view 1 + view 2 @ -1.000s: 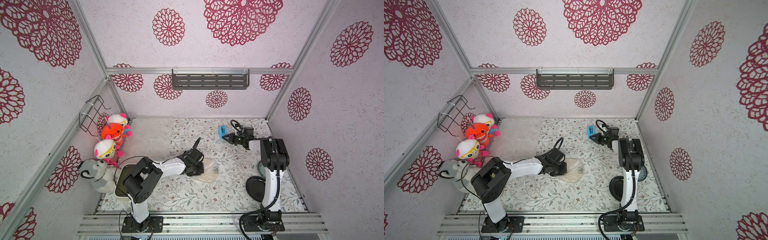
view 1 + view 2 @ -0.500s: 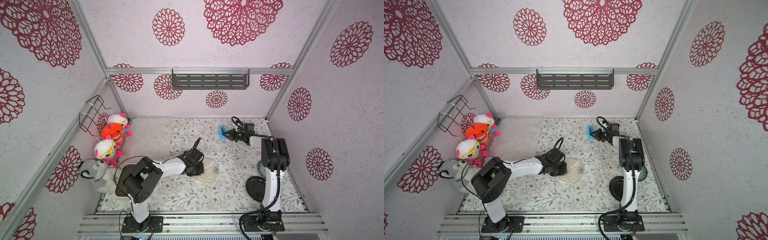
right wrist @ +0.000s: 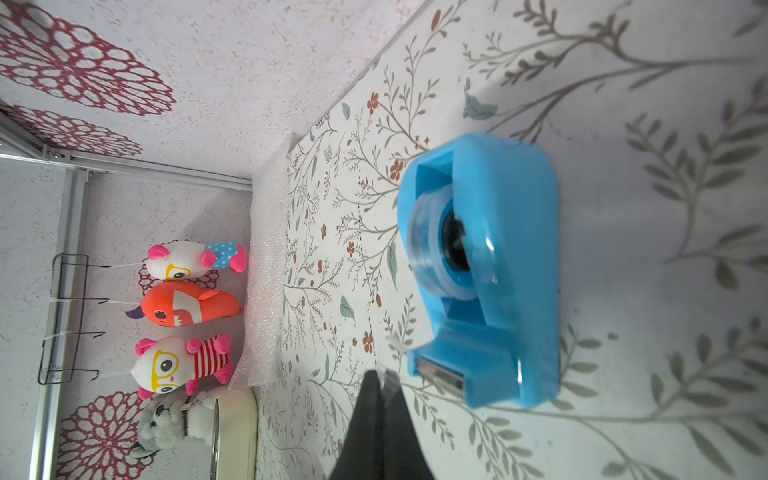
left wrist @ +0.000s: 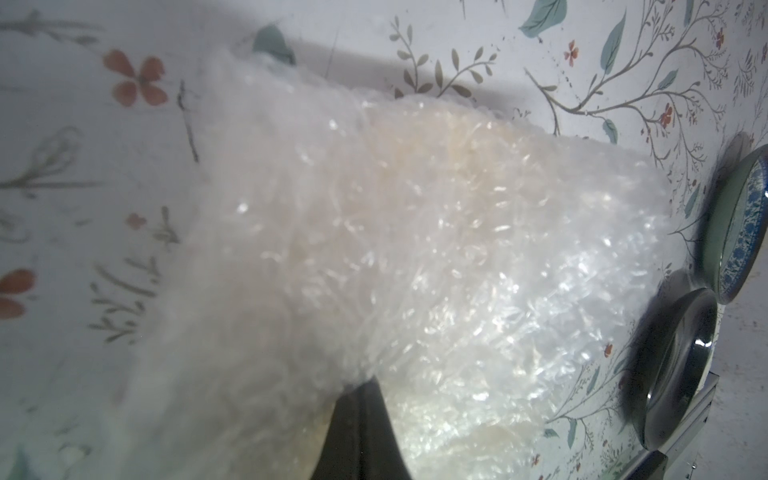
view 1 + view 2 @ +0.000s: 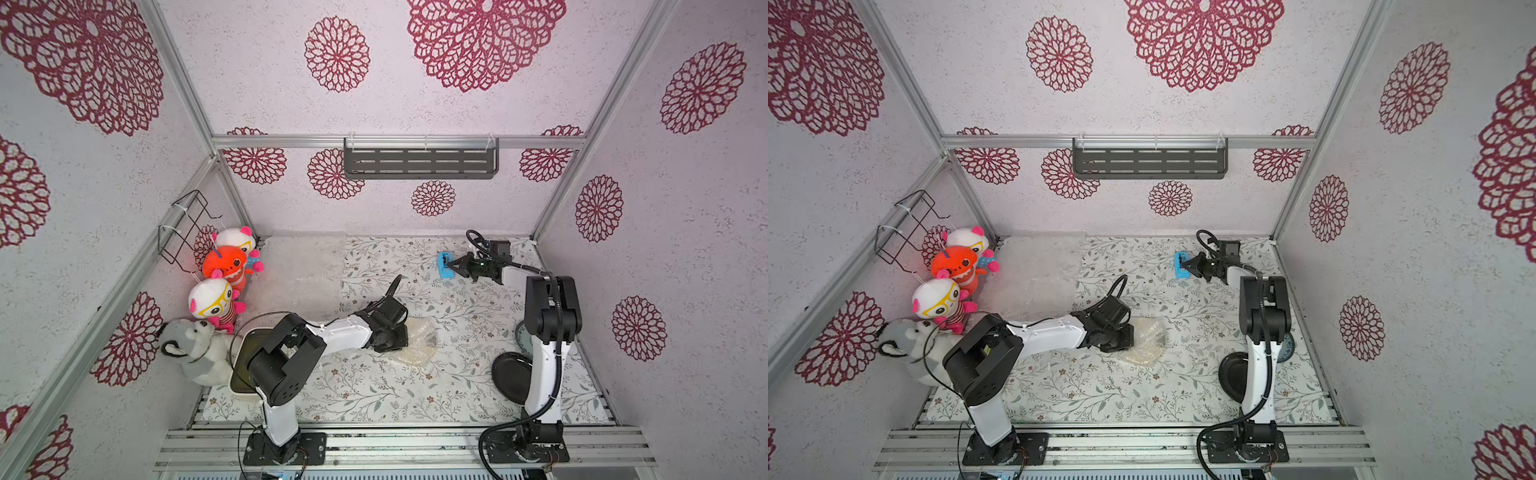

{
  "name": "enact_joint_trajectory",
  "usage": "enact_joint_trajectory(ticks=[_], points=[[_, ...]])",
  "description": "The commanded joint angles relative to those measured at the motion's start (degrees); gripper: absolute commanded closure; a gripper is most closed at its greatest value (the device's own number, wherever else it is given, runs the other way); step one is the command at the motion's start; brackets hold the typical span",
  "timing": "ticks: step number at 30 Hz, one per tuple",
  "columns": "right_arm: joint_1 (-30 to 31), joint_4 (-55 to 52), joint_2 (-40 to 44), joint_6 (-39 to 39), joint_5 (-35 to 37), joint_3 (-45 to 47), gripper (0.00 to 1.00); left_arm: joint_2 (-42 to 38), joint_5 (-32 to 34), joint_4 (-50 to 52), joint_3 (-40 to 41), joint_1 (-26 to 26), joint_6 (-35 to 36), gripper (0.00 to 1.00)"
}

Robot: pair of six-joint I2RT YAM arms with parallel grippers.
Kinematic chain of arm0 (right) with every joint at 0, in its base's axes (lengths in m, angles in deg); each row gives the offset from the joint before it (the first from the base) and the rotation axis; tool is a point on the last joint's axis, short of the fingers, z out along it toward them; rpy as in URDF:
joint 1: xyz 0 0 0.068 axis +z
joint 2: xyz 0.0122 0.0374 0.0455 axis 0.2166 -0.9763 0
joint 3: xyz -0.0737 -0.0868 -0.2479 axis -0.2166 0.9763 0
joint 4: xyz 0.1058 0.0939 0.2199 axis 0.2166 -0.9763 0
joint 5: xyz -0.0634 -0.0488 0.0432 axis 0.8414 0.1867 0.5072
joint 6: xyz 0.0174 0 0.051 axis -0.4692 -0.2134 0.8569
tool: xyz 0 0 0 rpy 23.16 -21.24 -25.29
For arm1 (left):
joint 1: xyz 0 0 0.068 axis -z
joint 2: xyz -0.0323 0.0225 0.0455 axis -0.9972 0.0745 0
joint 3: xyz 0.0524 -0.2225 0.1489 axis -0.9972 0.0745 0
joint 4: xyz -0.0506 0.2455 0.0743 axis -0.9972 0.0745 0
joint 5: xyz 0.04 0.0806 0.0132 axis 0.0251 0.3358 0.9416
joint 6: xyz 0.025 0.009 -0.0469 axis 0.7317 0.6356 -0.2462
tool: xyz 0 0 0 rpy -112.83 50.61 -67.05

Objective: Wrap dinner plates in bubble wrap
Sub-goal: Pull the tape from the tape cutter.

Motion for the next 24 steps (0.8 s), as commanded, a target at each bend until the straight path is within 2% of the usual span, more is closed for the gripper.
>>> enact_joint_trajectory(ticks=[1, 17, 24], points=[[-0.4, 0.2, 8.4, 2.3, 0.2, 3.4, 1.0, 1.8, -0.2, 2.0, -0.1, -0.3, 0.4, 1.0], [-0.2, 4.2, 26.8, 2.9, 3.0, 30.3, 1.0, 1.4, -0.4, 1.2, 0.8, -0.3, 0.1, 1.0], [0.4, 4.9, 27.7, 1.9, 2.6, 37.1, 1.0, 1.6, -0.6, 0.9, 0.8, -0.2, -0.1, 1.0]])
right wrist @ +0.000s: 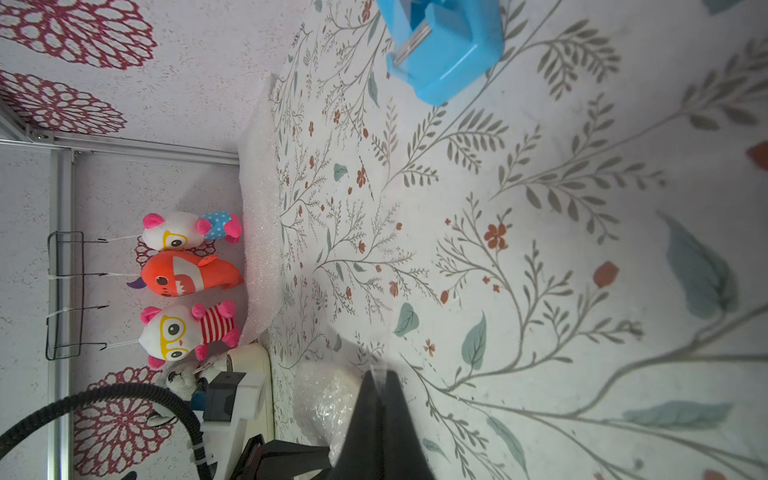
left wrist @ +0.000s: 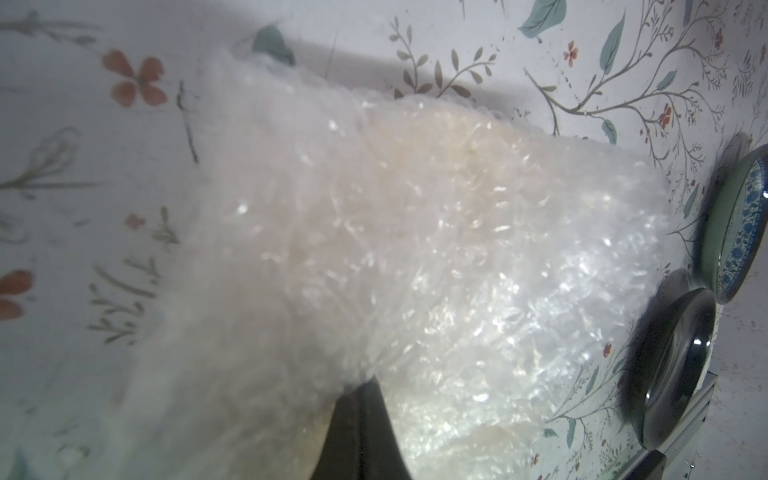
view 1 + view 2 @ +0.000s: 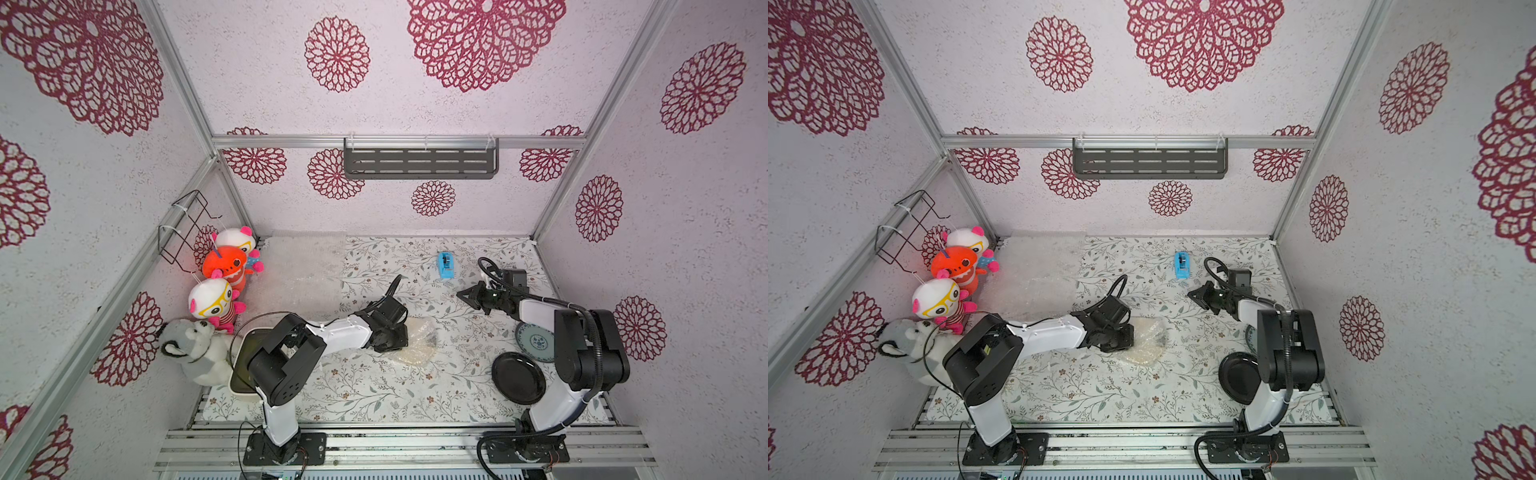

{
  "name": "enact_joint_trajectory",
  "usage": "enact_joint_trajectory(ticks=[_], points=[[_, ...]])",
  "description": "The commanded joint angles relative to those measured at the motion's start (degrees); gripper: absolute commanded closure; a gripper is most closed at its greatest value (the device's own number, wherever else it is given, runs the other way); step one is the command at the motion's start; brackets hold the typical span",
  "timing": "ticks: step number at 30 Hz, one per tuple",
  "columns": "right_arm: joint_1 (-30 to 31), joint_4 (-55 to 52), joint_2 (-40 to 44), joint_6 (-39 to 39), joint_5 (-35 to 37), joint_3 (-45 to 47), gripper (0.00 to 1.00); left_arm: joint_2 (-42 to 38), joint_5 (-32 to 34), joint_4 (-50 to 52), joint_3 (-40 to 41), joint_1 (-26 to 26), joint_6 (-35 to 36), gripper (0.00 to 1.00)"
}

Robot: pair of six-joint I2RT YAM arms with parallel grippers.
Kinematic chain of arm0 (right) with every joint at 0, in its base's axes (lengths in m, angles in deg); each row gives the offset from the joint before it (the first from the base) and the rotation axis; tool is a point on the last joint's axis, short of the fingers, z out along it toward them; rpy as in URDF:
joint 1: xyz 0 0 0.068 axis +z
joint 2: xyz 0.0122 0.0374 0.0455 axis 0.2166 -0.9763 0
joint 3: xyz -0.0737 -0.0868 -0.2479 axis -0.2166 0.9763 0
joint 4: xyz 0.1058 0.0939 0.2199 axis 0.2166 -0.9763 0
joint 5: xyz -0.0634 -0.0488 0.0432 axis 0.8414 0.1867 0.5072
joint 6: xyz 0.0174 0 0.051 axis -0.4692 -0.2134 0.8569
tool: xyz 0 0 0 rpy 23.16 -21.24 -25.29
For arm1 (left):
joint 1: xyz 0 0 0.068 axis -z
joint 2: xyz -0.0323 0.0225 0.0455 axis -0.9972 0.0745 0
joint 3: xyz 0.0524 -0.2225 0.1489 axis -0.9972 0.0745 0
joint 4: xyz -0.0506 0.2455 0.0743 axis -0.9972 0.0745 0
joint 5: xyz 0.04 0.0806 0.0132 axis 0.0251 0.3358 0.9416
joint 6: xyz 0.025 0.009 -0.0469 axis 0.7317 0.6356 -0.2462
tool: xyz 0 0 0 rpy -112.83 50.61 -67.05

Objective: Wrap dinner plates in bubble wrap
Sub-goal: Pull the tape from the tape cutter.

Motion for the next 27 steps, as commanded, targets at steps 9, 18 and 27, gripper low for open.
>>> enact_joint_trajectory(ticks=[9, 18, 27], points=[[1.3, 4.0, -4.9, -0.5, -1.8, 5.9, 1.0, 1.8, -0.4, 1.0, 0.8, -0.2, -0.3, 1.0], [1.3, 0.1, -2.3, -2.4, 2.9, 7.3, 0.75, 1.8, -0.4, 1.0, 0.7, -0.2, -0.2, 1.0], [1.3, -21.9, 15.2, -14.3, 16.0, 11.2, 0.33, 2.2, -0.9, 1.4, 0.5, -0.3, 0.0, 1.0]])
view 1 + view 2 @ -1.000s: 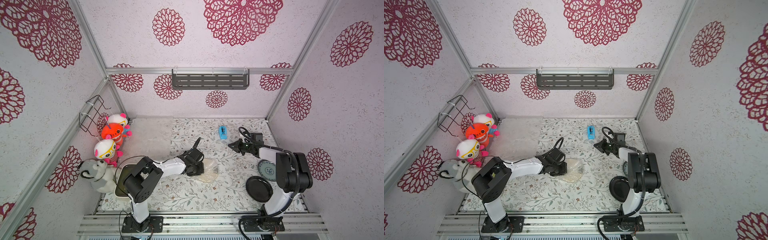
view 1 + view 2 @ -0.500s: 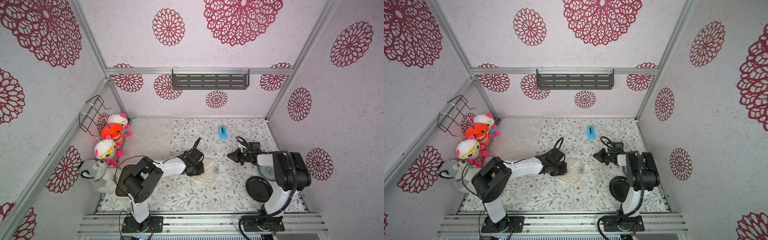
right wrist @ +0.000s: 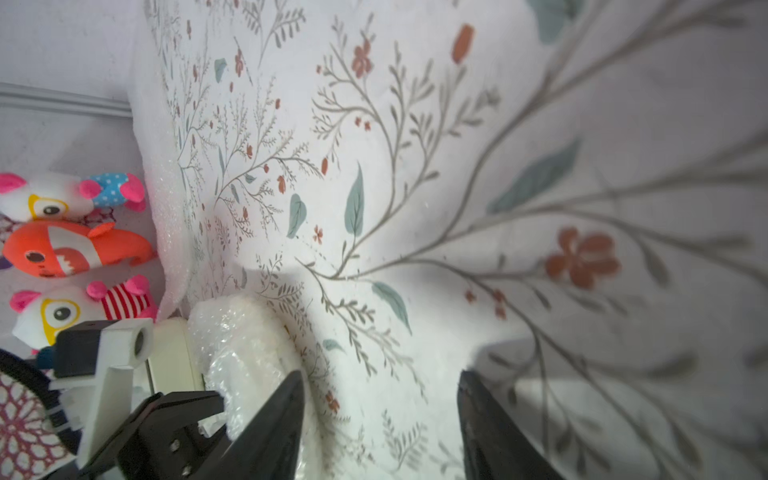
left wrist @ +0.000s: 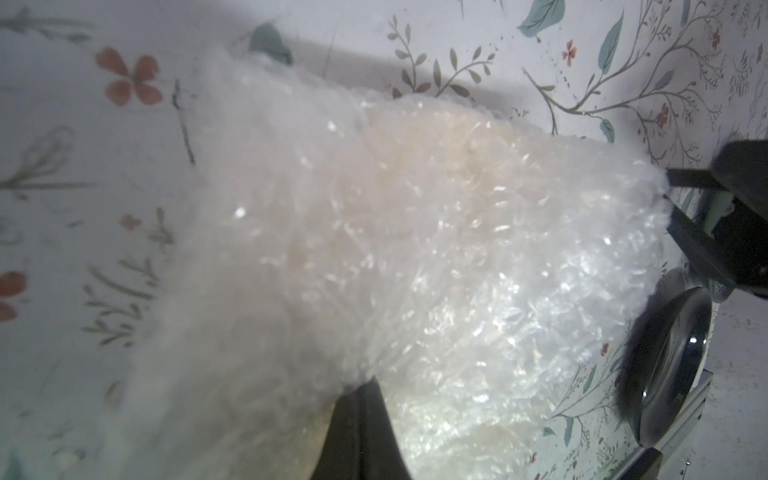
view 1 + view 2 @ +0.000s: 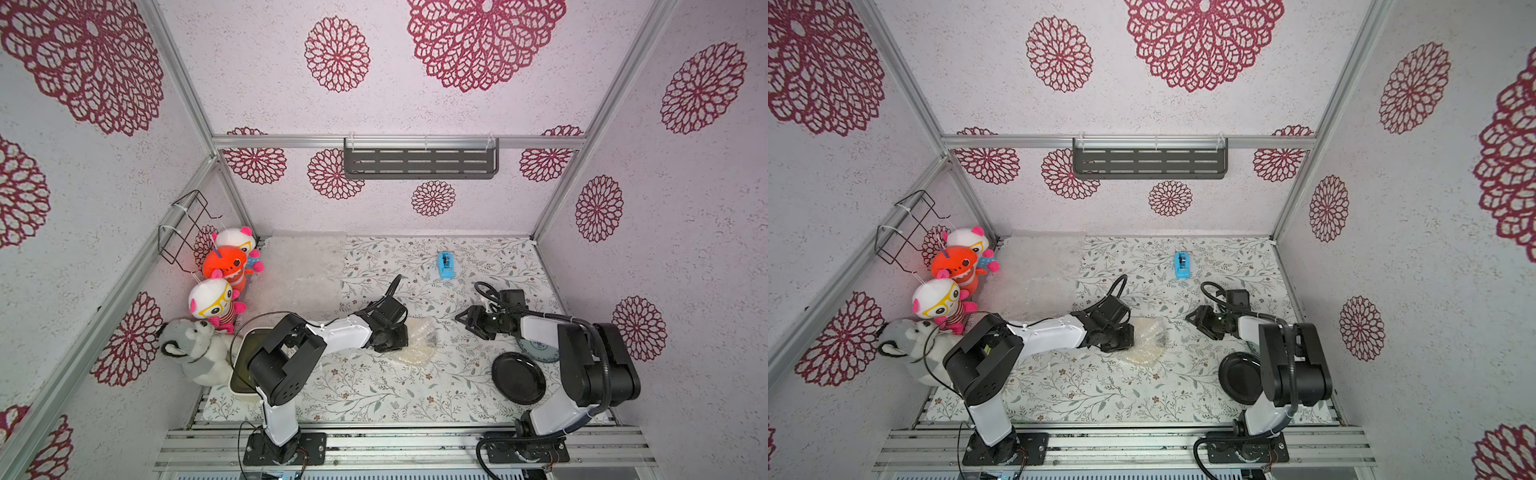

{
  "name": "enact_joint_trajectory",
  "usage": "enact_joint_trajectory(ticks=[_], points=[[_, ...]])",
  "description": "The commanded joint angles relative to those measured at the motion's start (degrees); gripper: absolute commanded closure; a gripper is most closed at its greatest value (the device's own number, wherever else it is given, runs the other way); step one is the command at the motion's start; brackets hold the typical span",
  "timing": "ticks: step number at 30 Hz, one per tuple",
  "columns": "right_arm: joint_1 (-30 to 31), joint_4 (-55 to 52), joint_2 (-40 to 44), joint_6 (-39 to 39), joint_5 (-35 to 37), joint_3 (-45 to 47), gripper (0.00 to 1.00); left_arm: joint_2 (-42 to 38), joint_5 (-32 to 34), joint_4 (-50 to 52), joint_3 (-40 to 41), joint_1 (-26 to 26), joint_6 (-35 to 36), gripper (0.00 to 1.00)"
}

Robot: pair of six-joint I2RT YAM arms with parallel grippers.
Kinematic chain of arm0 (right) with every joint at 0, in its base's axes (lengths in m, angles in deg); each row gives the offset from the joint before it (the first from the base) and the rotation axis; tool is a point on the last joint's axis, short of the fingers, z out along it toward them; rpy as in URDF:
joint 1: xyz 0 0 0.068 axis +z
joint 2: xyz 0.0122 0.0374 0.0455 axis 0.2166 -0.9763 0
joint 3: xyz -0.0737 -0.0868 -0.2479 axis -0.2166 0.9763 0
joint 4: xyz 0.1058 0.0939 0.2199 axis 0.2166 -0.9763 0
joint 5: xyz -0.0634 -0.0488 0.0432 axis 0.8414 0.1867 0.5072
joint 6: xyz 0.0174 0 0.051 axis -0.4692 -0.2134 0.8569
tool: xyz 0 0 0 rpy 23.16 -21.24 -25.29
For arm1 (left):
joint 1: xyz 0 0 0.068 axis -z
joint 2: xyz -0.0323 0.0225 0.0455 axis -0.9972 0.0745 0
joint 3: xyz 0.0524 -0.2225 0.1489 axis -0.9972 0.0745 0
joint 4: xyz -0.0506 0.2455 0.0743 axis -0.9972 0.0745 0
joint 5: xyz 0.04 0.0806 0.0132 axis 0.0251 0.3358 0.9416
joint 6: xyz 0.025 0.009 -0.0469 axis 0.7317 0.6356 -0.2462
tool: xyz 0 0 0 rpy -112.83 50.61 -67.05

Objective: Wrap dinner plates in bubble wrap
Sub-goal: Pull the tape from the tape cutter, then tear off the tape using the Tape Cutter.

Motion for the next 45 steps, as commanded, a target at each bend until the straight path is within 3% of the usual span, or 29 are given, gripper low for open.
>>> enact_joint_trajectory(ticks=[1, 3, 6, 13, 20, 36, 45], points=[[0.1, -10.4, 7.3, -6.3, 8.2, 0.2, 0.31, 2.0, -0.3, 1.8, 0.4, -0.1, 0.1, 1.0], [0.0, -10.3, 9.1, -10.2, 9.7, -1.6, 0.3, 2.1, -0.2, 2.0, 0.2, -0.2, 0.2, 1.0], [-0.3, -8.3, 4.9, -16.9, 7.8, -8.0, 0.3, 2.2, -0.3, 2.2, 0.1, -0.2, 0.4, 1.0], [-0.6, -5.0, -19.9, -25.4, 0.8, -31.6, 0.38, 2.8, -0.1, 2.5, -0.6, -0.3, 0.3, 1.0], [-0.7, -7.0, -36.0, -26.2, -9.5, -48.6, 0.5, 3.0, 0.3, 3.4, -1.1, -0.5, 0.5, 1.0], [-2.0, 2.0, -39.2, -18.2, -14.9, -49.0, 0.6, 3.3, 0.0, 3.5, -1.2, -0.6, 0.6, 1.0], [-2.2, 4.2, -40.7, -15.2, -15.8, -49.5, 0.7, 3.3, 0.0, 3.5, -1.2, -0.6, 0.7, 1.0]])
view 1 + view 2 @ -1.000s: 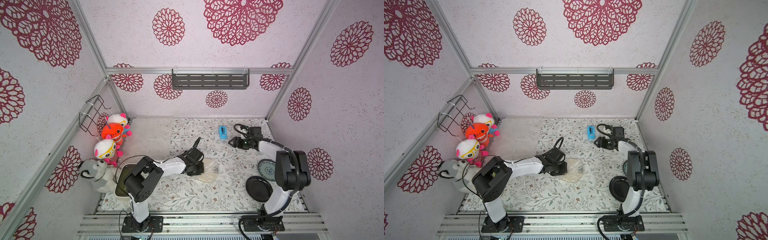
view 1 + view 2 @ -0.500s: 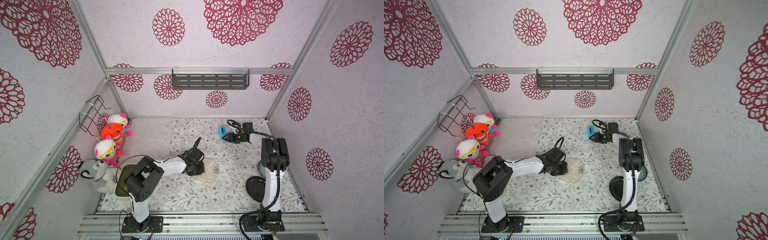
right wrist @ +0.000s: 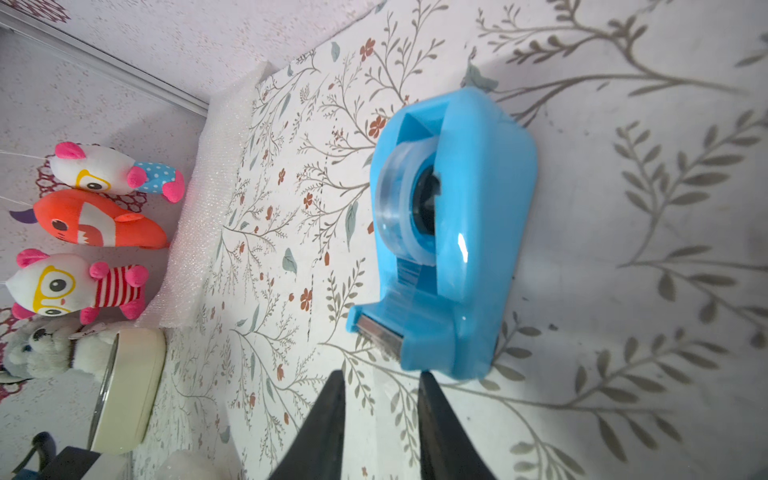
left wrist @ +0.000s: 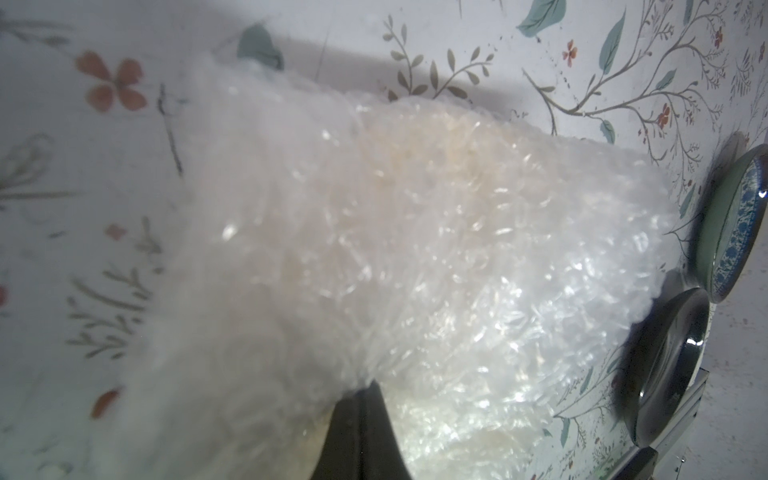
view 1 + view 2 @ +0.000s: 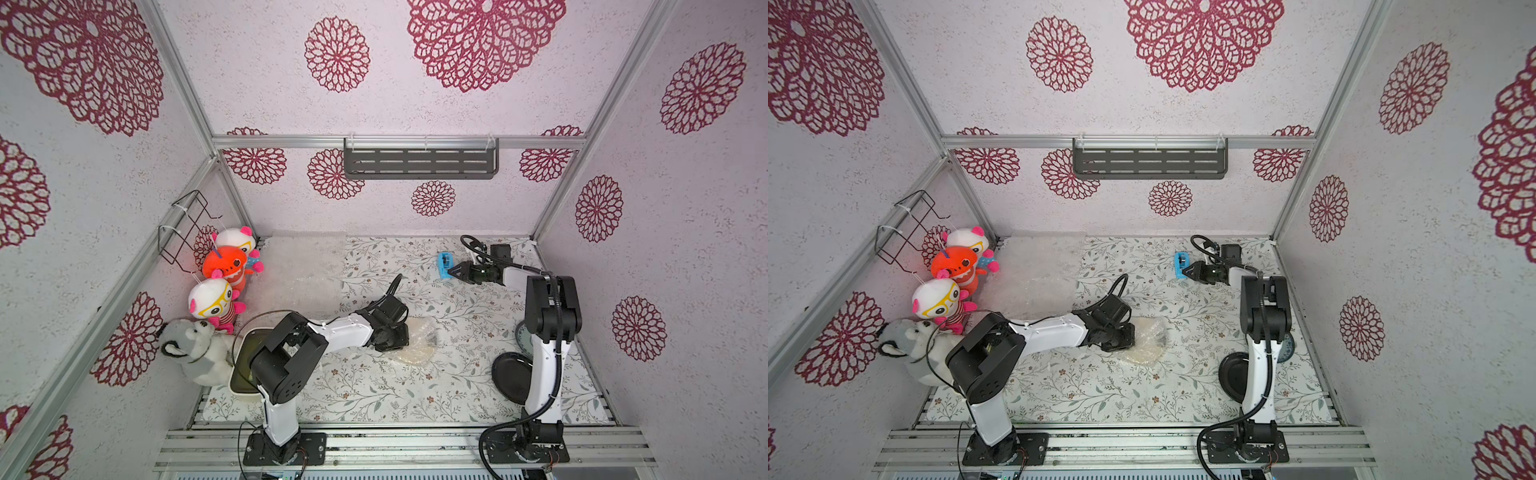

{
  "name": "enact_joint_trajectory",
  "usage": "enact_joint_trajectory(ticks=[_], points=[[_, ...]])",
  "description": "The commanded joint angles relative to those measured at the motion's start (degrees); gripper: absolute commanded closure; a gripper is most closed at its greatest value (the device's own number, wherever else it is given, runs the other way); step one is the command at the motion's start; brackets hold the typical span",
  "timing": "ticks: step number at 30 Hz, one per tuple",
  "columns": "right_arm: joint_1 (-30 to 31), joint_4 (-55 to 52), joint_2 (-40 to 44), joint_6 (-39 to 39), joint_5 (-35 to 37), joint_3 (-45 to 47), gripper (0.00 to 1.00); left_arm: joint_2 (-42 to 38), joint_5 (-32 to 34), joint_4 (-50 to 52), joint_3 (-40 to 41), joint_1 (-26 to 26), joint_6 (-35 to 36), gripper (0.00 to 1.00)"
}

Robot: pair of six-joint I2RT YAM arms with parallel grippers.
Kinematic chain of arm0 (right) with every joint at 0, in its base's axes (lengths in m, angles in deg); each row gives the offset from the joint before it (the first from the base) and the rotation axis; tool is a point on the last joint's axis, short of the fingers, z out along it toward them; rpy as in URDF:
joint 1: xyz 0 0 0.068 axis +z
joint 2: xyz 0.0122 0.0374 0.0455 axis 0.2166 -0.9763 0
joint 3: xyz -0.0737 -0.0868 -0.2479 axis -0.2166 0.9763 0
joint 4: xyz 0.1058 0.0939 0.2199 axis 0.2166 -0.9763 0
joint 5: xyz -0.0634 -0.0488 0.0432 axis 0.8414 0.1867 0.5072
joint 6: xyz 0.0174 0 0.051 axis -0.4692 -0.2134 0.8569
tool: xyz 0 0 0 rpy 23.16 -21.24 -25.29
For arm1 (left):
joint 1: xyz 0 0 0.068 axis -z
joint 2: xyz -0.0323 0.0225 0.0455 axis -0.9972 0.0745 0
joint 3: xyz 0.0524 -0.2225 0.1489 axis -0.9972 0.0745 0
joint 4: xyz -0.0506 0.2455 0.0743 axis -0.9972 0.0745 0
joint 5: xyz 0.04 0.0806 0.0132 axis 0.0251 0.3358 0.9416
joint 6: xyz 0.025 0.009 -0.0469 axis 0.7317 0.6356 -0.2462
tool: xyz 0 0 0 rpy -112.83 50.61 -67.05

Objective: Wrap dinner plates in bubble wrap
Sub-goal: Tear off the tape using the Tape Cutter.

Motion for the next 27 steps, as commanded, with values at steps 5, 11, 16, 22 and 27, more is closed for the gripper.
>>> enact_joint_trajectory(ticks=[5, 11, 16, 22, 27], points=[[-0.1, 2.8, -1.5, 1.2, -2.9, -1.2, 0.71, 2.5, 0.3, 2.6, 0.1, -0.3, 0.6, 1.0], [-0.1, 3.3, -1.7, 2.0, -2.7, -1.4, 0.78, 2.5, 0.3, 2.6, 0.1, -0.3, 0.6, 1.0], [-0.2, 4.7, -1.5, 3.3, -2.9, -1.1, 0.79, 2.5, 0.2, 2.5, 0.1, -0.3, 0.6, 1.0], [-0.4, 5.1, -1.5, 3.9, -2.9, -1.2, 0.81, 2.5, 0.2, 2.4, 0.1, -0.4, 0.6, 1.0], [-0.3, 5.5, -1.8, 4.8, -2.9, -1.1, 0.84, 2.6, 0.0, 2.4, 0.0, -0.3, 0.6, 1.0]])
